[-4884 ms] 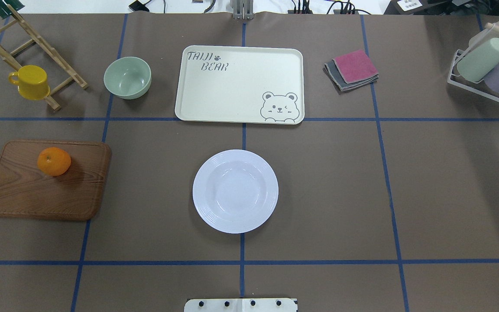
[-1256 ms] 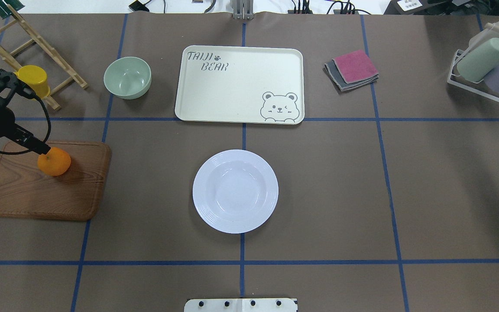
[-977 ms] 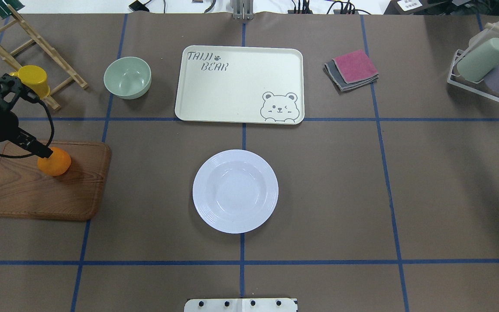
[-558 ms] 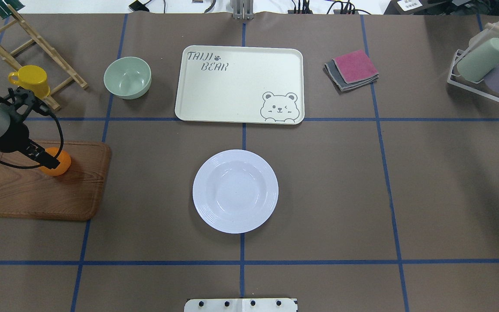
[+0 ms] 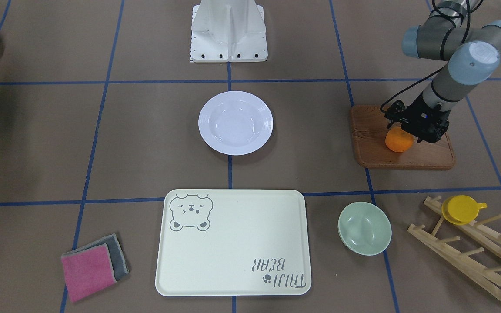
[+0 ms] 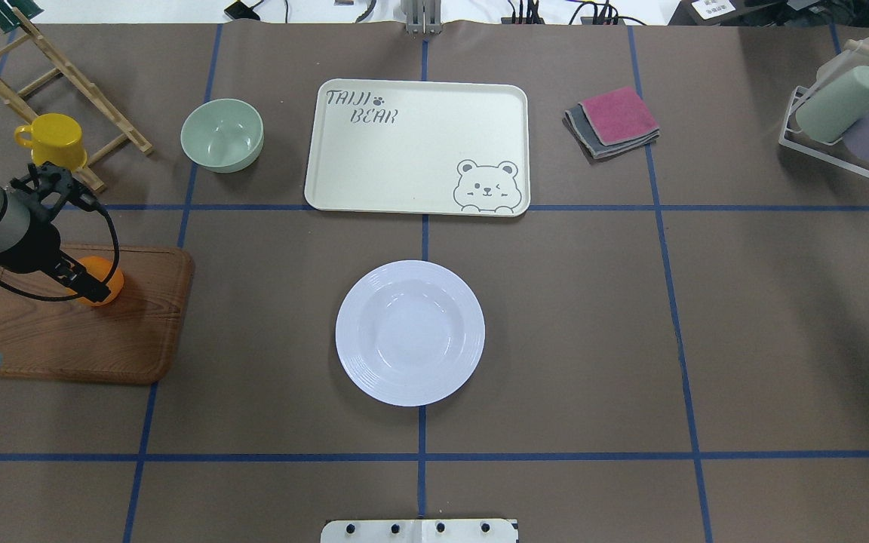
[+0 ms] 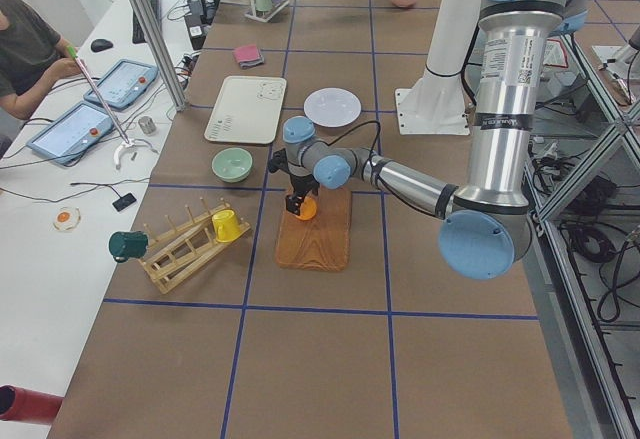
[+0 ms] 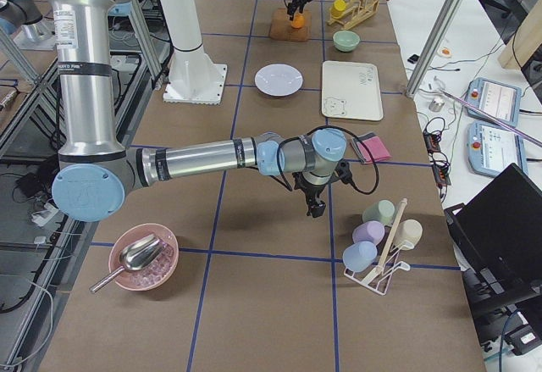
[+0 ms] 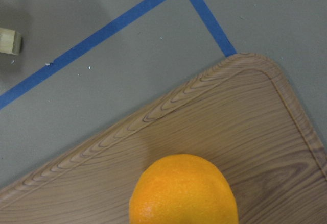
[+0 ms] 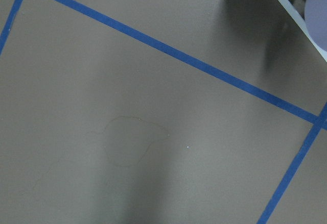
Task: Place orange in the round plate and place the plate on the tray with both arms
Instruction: 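Lower the left gripper onto the orange on the wooden board and grasp it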
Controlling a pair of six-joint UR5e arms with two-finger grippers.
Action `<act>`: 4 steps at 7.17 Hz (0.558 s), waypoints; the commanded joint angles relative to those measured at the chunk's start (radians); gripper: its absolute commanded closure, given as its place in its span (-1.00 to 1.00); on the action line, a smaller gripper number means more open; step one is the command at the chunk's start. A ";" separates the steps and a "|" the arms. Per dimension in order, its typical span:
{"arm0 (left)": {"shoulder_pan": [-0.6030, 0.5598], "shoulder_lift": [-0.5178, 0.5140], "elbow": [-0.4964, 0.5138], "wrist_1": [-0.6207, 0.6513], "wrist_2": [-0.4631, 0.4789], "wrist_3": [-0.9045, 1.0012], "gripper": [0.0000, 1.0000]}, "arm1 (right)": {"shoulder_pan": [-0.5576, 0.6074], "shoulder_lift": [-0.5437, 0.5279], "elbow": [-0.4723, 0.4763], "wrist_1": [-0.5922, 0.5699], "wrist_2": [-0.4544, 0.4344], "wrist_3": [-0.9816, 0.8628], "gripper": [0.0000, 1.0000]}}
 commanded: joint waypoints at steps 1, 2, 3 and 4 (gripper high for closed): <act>0.016 -0.005 0.010 -0.001 -0.001 0.003 -0.98 | -0.006 0.001 -0.002 0.000 0.000 0.000 -1.00; 0.015 -0.022 0.030 -0.003 0.001 0.003 -0.98 | -0.009 0.001 -0.002 0.000 -0.002 0.000 -1.00; 0.015 -0.043 0.050 -0.003 0.001 0.004 -0.98 | -0.016 0.001 -0.002 0.000 -0.002 0.000 -1.00; 0.015 -0.057 0.064 -0.003 0.001 0.003 -0.98 | -0.017 0.001 -0.002 0.000 -0.002 0.000 -1.00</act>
